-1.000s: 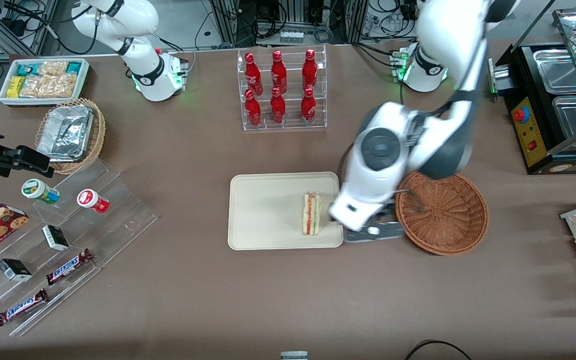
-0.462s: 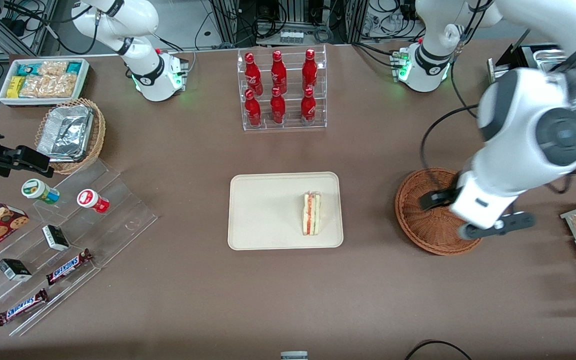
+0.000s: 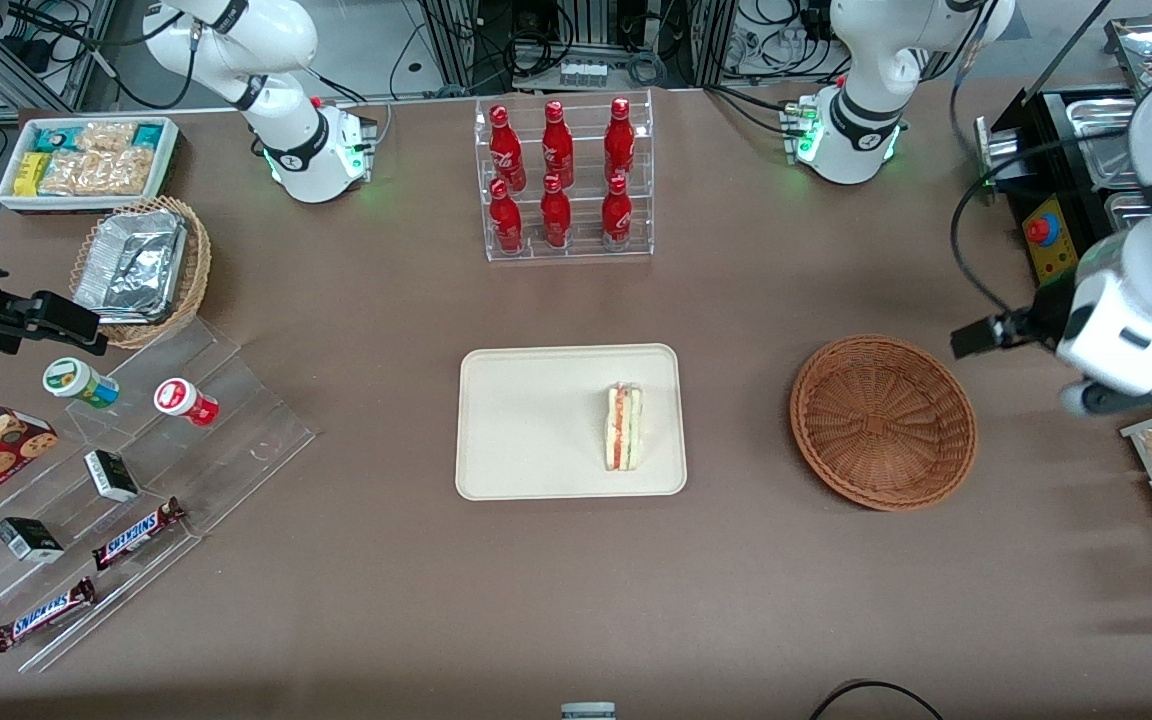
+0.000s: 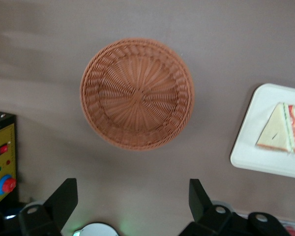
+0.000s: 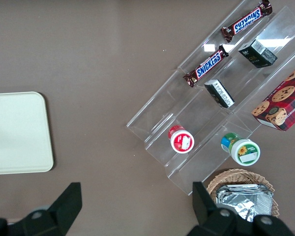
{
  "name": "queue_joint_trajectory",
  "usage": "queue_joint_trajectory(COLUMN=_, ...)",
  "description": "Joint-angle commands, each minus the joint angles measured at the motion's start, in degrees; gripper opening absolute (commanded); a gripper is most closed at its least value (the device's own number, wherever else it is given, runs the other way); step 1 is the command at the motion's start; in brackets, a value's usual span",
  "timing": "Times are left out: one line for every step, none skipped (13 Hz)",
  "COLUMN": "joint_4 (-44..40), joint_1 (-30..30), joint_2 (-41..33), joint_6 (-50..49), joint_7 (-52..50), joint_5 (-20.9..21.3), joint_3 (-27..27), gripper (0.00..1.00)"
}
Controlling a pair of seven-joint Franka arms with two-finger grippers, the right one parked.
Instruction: Place sandwich from basket to tray
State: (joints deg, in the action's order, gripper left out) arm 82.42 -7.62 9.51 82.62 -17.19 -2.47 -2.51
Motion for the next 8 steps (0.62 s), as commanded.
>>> queue_joint_trajectory(joint_4=5.13, joint_1=2.77, joint_2=-6.34, joint_6=0.44, joint_7=0.40, joint_5=0.18, joint_3=3.90, gripper=1.00)
queue_joint_trajectory(joint_4=4.43, joint_1=4.00, joint_2=-7.13, joint_6=0.35, joint_7=0.40, joint_5=0.19, joint_3=5.04, gripper=1.00)
queue_joint_trajectory(joint_4=3.64, joint_1=4.54, joint_2=-7.57, joint_6=-0.26, joint_7=0.40, joint_5=0.53, joint_3=5.58, gripper=1.00)
queue_joint_trajectory(joint_4=2.15, joint_1=4.89, joint_2=-7.57, joint_6=-2.18, joint_7=1.01, joint_5=1.58, joint_3=5.76, gripper=1.00)
queue_joint_trajectory(joint_4=0.83, joint_1=4.89, joint_2=-7.40, joint_6=-3.16, joint_7=3.45, joint_5=2.81, joint_3=5.76, gripper=1.00)
queue_joint_trajectory(joint_4=0.64, joint_1=4.89, joint_2=-7.49, joint_6=-3.26, joint_7=4.69, joint_5=2.91, joint_3=5.67, gripper=1.00)
queue_joint_trajectory(joint_4=0.81, joint_1=5.42, joint_2=-7.49, joint_6=-3.34, joint_7=5.05, joint_5=2.91, joint_3=5.67, gripper=1.00)
queue_joint_trajectory(joint_4=0.82, joint_1=5.77, joint_2=-7.40, joint_6=-3.43, joint_7=6.19, joint_5=2.82, joint_3=5.76, gripper=1.00)
